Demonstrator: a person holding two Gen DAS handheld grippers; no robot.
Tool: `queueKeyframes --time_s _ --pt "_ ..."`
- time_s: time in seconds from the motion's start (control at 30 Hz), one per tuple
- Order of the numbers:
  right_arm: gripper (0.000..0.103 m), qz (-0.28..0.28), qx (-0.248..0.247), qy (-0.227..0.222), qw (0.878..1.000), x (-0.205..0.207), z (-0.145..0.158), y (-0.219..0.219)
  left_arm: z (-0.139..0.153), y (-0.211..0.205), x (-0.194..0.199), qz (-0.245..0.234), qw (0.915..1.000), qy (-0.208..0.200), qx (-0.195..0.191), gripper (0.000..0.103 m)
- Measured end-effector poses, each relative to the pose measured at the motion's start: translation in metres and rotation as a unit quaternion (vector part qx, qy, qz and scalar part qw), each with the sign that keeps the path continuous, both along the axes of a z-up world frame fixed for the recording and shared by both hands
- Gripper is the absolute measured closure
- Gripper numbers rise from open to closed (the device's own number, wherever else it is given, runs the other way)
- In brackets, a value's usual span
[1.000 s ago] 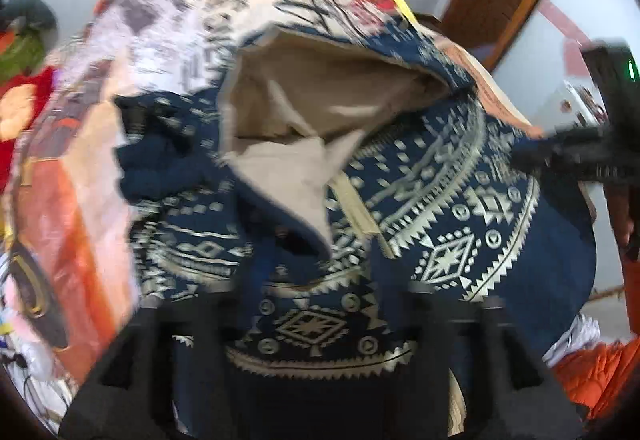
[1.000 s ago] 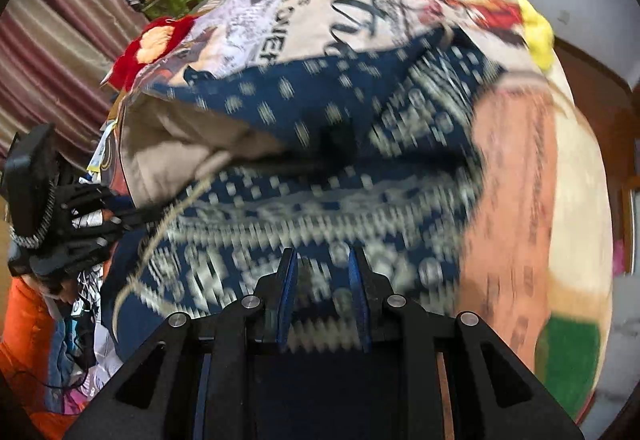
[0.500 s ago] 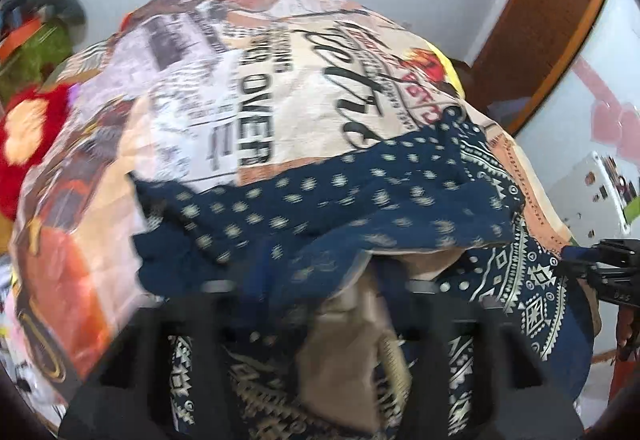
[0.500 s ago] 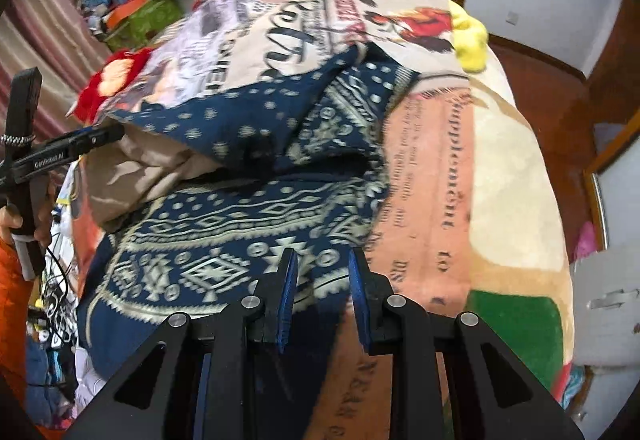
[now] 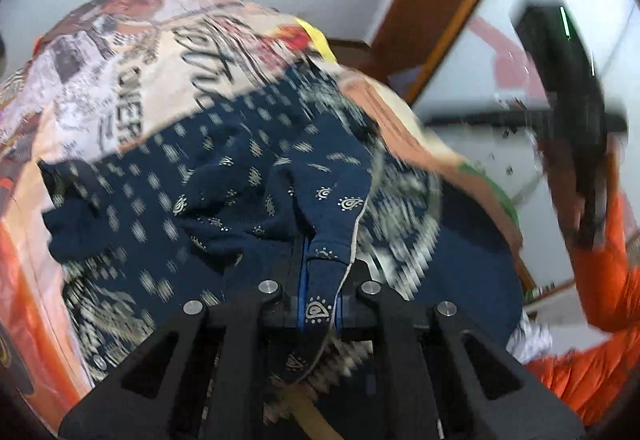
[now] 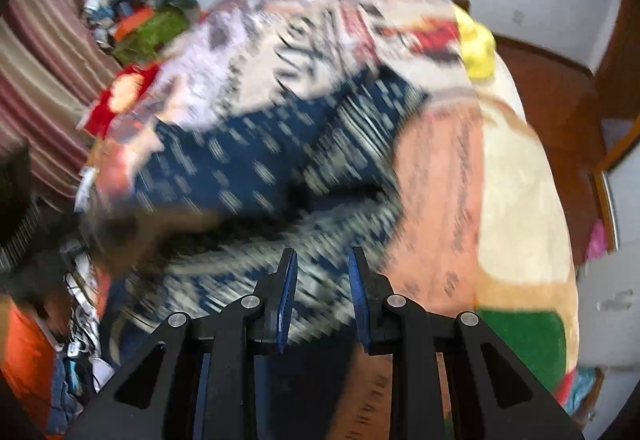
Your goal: Fold large clothes
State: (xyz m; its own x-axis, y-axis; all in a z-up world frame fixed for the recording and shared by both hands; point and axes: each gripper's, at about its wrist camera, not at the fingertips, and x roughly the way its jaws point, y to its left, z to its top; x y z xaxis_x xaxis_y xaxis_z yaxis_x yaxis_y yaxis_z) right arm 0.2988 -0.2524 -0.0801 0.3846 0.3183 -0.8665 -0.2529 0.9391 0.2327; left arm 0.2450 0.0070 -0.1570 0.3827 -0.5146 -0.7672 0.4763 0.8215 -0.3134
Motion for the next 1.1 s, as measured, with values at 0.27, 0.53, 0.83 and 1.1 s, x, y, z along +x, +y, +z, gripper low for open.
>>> queueKeyframes --time_s 0.27,0.53,0.83,1.1 --pt "0.030 0.048 0.055 0.014 0.997 0.027 0.010 0.068 -0.024 -0.004 -0.039 -0.004 0.9997 0.020 0.013 0.094" --pt "0.008 0.083 -0.076 0.042 0.993 0.023 -0.059 0.102 0.001 0.053 -0.054 0.052 0.9986 0.007 -0.004 0.047" --pt "0.005 0.054 -0.055 0.065 0.995 0.003 -0.072 0.055 -0.027 0.122 -0.005 0.209 0.9765 0.049 -0.014 0.041" --pt "0.005 0.053 -0.070 0.044 0.995 -0.007 -0.057 0.041 -0.090 0.126 0.012 0.221 0.9659 0.134 -0.016 0.033"
